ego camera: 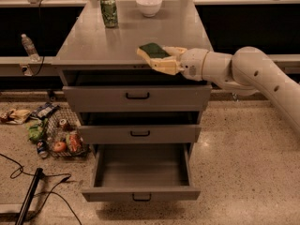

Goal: Place sponge into bottom drawer

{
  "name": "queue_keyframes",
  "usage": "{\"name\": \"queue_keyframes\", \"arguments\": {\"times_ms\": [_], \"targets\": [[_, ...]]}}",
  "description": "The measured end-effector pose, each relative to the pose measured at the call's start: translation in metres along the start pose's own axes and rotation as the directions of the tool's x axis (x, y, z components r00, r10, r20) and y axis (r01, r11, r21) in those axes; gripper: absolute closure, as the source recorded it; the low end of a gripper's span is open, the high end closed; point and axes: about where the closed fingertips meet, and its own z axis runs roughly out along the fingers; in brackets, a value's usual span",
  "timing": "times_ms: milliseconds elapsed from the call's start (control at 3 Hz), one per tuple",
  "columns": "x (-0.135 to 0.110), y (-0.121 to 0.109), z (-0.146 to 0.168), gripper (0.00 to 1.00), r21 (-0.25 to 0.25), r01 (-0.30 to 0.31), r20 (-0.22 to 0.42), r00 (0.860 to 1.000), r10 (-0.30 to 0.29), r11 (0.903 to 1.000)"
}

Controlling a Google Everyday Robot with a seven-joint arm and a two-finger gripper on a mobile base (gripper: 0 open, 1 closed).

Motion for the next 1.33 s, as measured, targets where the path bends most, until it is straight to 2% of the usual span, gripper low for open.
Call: {"name": "queue_keyframes", "arguments": {"times_ms": [333, 667, 1000, 1333], "targets": [[0.003, 0.046, -0.013, 1.00, -0.076, -0.075, 0.019, 0.997, 0.077, 0.9942], [0.015, 0.083, -0.026, 1.00, -0.158, -0.137, 0.006, 0.990, 0.140, 0.9780], [0.055, 0.116, -0.033, 1.00, -0.209, -0.214, -0.077, 0.976, 0.202, 0.9542], [0.133, 0.153, -0.014, 1.00, -0.230, -0.310, -0.187, 0.944, 0.271, 0.9224]]}}
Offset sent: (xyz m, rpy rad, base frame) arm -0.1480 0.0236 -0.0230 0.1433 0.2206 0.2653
